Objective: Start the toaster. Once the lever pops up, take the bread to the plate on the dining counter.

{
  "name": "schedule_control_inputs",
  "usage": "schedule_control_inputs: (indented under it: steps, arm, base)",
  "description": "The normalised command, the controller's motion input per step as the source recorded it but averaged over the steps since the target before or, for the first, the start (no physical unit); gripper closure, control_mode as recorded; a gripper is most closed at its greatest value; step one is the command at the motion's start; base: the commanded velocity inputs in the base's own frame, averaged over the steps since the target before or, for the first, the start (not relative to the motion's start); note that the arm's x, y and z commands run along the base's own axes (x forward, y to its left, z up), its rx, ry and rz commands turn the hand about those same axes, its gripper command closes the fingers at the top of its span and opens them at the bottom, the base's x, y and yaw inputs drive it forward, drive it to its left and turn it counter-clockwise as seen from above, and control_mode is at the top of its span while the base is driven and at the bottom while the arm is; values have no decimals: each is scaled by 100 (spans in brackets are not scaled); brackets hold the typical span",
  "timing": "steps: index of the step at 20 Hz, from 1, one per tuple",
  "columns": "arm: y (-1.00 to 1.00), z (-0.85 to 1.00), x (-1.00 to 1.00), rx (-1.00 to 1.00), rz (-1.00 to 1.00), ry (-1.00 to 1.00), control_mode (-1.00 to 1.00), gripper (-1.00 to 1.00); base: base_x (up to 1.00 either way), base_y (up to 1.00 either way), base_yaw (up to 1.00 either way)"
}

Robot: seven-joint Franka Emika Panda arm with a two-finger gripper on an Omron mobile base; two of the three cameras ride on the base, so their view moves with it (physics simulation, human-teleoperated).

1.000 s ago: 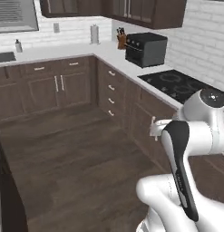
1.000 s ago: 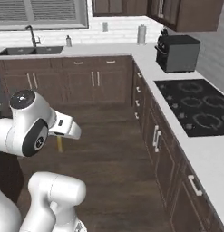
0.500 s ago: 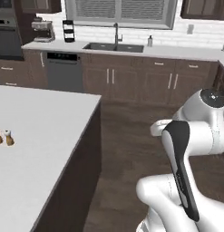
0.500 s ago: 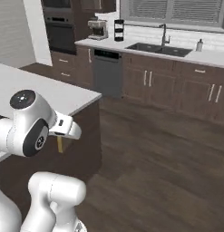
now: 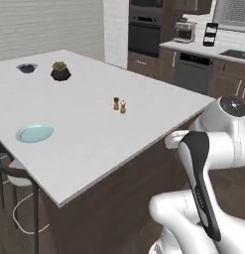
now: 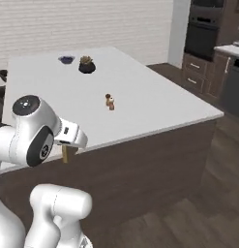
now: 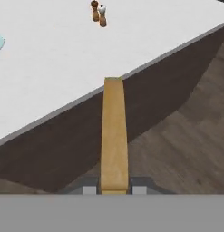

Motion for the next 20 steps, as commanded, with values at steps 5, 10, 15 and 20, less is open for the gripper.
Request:
schedule_control_inputs:
  steps: [5, 10, 15, 20]
  arm:
    - [0, 0, 0, 0, 0, 0, 100, 100]
    - [0, 0, 0, 0, 0, 0, 100, 100]
    - [0, 0, 0, 0, 0, 0, 100, 100]
    - [0, 0, 0, 0, 0, 0, 100, 100]
  base:
    - [-55, 89, 81]
    - [-22, 98, 49]
    - [7, 100, 7]
    - [59, 100, -23]
